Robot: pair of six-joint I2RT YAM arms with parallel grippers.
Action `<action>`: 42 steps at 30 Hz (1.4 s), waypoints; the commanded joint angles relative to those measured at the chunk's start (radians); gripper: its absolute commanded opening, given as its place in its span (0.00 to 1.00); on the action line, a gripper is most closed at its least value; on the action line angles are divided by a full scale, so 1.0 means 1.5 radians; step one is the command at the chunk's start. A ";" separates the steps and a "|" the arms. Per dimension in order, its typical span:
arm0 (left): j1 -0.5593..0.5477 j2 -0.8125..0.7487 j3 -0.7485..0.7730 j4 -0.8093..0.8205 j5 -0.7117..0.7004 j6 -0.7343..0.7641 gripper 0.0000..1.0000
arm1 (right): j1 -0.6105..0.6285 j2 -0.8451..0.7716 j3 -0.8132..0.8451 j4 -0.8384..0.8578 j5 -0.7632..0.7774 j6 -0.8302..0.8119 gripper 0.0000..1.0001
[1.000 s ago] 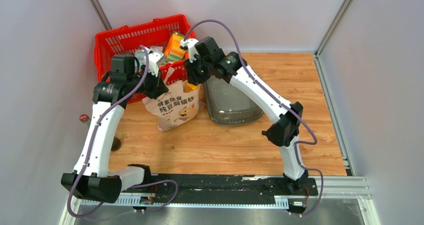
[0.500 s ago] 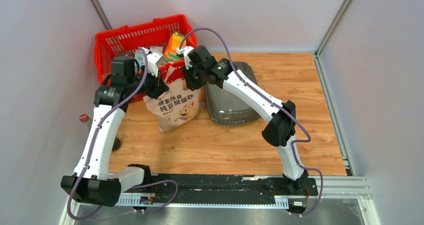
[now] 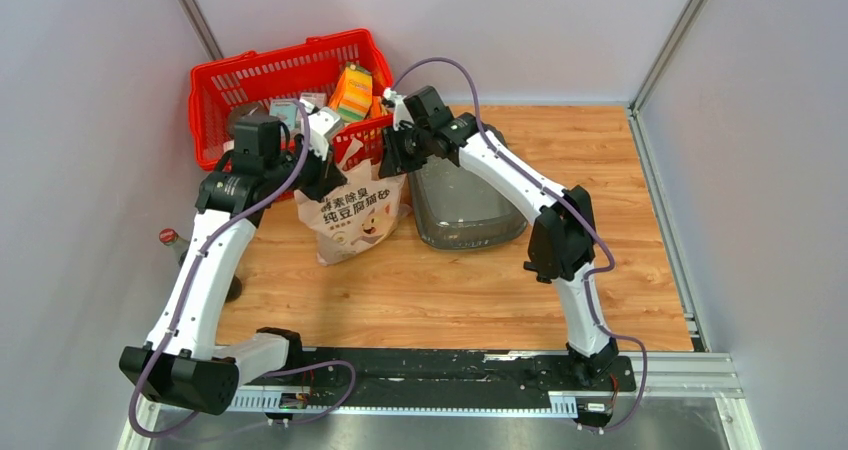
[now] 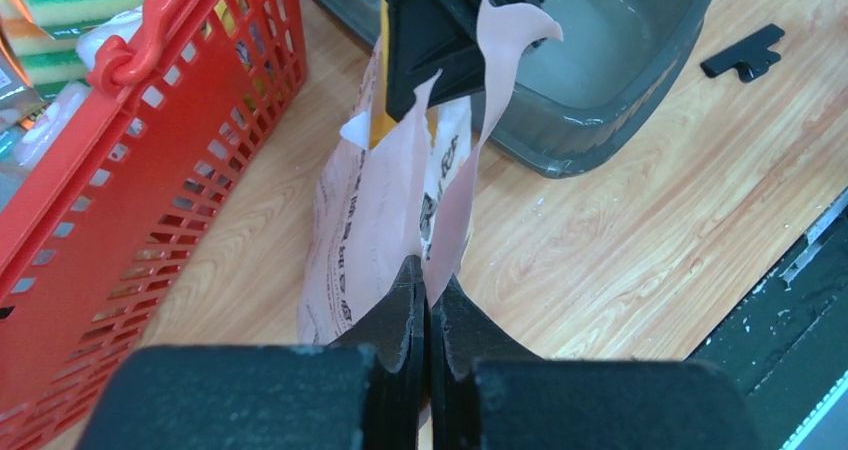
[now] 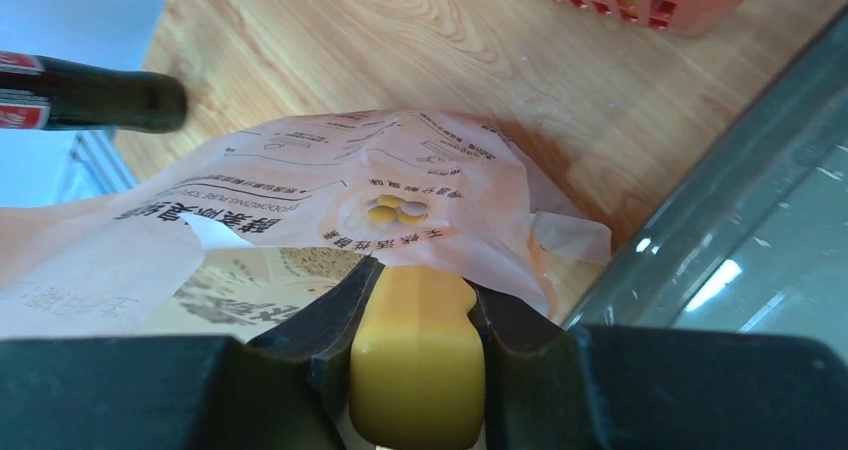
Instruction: Fill the litter box with clean litter
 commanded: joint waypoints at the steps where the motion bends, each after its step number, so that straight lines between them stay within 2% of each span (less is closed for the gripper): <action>1: -0.009 -0.030 0.010 0.088 0.051 0.019 0.00 | 0.006 0.080 -0.017 -0.015 -0.216 0.137 0.00; 7: -0.010 -0.034 0.018 0.054 0.032 0.069 0.00 | -0.032 0.118 -0.001 0.097 -0.368 0.232 0.00; 14: -0.013 -0.035 0.042 0.002 0.018 0.143 0.00 | -0.084 0.121 0.048 0.165 -0.429 0.329 0.00; 21: -0.013 -0.032 0.064 0.052 -0.009 0.236 0.00 | -0.114 0.060 -0.083 0.287 -0.528 0.396 0.00; 28: -0.013 0.005 0.136 0.074 -0.013 0.318 0.00 | -0.153 0.041 -0.150 0.335 -0.539 0.430 0.00; 35: -0.015 0.005 0.130 0.136 -0.008 0.372 0.00 | -0.193 -0.024 -0.177 0.334 -0.526 0.408 0.00; 38: -0.019 0.013 0.139 0.136 0.004 0.392 0.00 | -0.203 -0.025 -0.159 0.255 -0.519 0.357 0.00; 41: -0.027 0.008 0.120 0.131 -0.003 0.463 0.00 | -0.202 -0.015 -0.155 0.266 -0.517 0.396 0.00; 42: -0.028 0.002 0.097 0.141 -0.008 0.482 0.00 | -0.202 -0.013 -0.159 0.315 -0.518 0.423 0.00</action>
